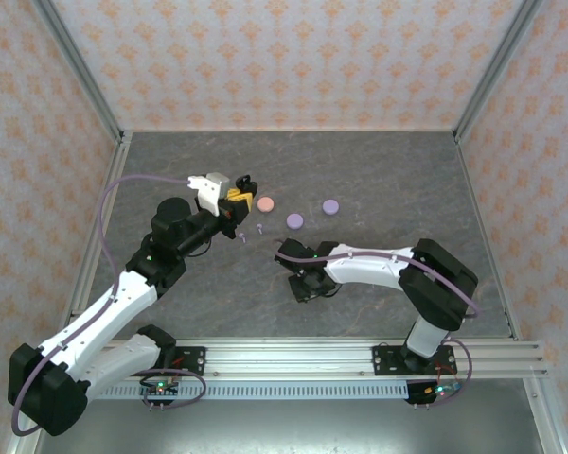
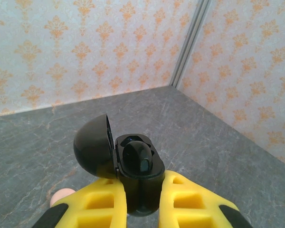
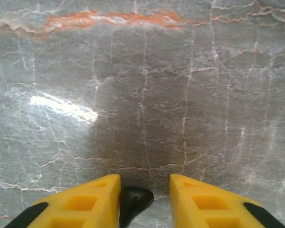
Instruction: Insert the wireless bluetooth earbuds into the charging case
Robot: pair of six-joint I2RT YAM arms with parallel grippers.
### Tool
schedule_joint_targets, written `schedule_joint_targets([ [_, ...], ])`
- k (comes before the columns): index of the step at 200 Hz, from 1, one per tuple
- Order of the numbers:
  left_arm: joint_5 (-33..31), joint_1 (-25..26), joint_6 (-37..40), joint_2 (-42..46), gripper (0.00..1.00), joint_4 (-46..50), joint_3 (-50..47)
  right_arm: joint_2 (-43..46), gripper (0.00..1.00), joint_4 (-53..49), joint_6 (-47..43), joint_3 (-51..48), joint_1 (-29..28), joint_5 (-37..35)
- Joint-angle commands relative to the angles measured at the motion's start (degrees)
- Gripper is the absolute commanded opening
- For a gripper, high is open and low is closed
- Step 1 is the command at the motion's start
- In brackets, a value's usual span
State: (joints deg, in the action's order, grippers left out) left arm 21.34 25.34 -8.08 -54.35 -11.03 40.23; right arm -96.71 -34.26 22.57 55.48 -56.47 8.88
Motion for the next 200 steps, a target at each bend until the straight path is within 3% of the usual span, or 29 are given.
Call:
schedule_joint_targets([
  [1,-1.23,-0.52,0.54,1.20,0.00,-0.22,-0.08,-1.33,0.29,-0.42,1.16,0.77,-0.13,2.40],
  [53,-1.23,-0.52,0.60,1.15,0.00,-0.31,-0.15,0.76,0.22,-2.21,0.96,0.77,-0.12,2.30],
  [96,-0.50,-0.55,0.40,1.09,0.00,-0.70,-0.23,6.84,0.22,-2.42,-1.06,1.34,0.17,-3.44],
  [161,10.92,-0.29,0.10,0.92,0.00,-7.60,-0.59,28.02,0.22,5.10,-9.89,3.89,5.54,-8.22],
  [200,17.20,0.82,0.75,0.31,0.00,-10.67,-0.33,32.90,0.22,8.75,-17.45,12.76,6.55,-7.73],
])
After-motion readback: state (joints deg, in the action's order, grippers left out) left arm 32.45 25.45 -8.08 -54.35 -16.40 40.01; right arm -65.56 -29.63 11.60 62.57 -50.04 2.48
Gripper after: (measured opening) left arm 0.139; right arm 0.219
